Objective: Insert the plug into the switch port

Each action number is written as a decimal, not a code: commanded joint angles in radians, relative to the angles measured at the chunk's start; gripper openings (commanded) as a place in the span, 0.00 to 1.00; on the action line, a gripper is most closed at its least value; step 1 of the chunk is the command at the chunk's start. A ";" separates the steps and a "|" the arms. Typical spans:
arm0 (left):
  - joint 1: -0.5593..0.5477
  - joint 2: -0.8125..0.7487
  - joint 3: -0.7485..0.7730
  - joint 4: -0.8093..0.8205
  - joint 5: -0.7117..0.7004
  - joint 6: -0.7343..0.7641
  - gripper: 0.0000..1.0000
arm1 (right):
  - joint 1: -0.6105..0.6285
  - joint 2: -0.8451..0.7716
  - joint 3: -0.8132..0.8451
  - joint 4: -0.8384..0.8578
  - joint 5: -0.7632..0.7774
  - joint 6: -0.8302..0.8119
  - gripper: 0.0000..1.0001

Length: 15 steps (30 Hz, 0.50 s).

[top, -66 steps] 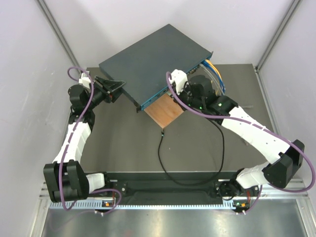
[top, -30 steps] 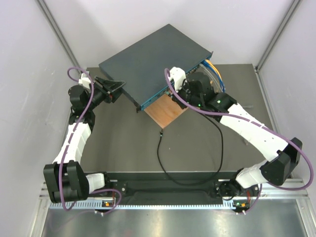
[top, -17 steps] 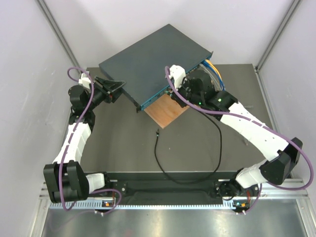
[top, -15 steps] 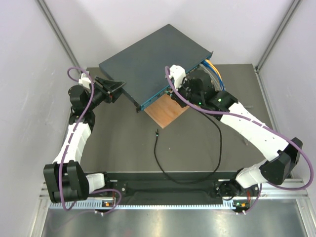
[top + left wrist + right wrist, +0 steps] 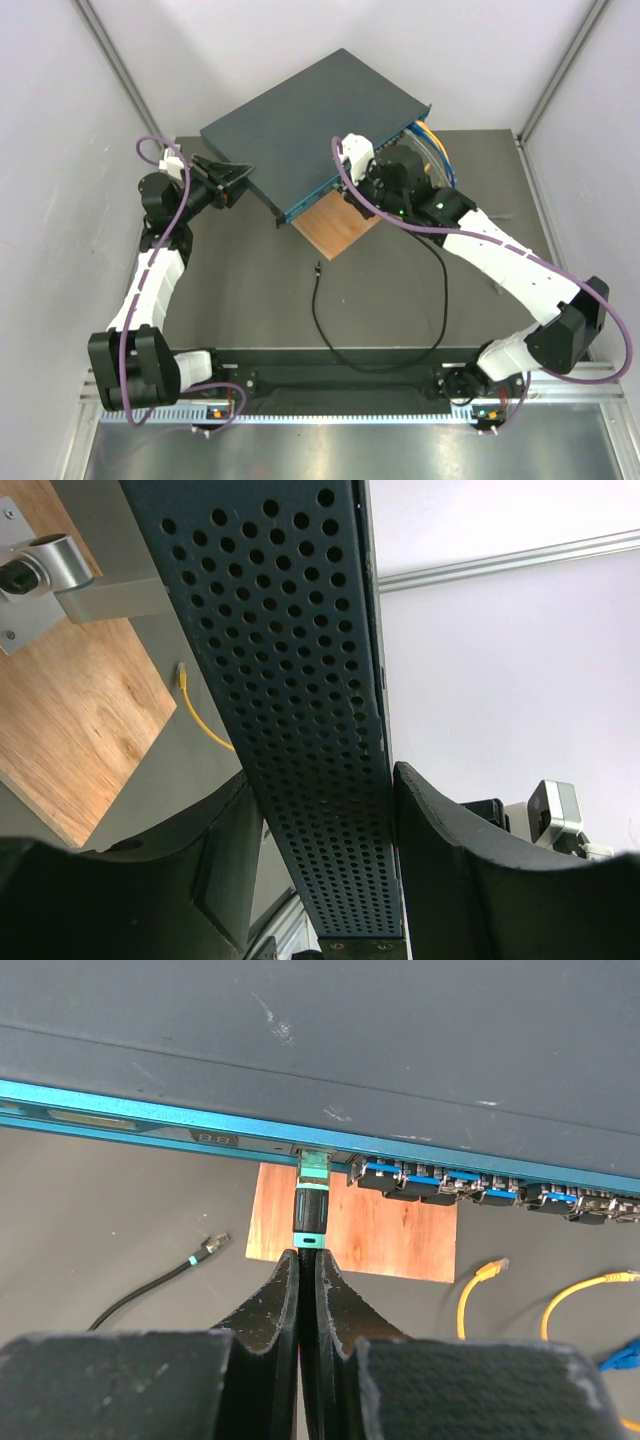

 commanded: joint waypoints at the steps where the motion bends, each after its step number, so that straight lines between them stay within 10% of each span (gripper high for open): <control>1: -0.064 0.030 -0.013 0.047 -0.018 0.120 0.00 | 0.026 0.035 0.041 0.153 0.021 0.013 0.00; 15: -0.090 0.018 -0.050 0.046 -0.012 0.123 0.00 | 0.029 0.125 0.196 0.171 0.065 0.022 0.00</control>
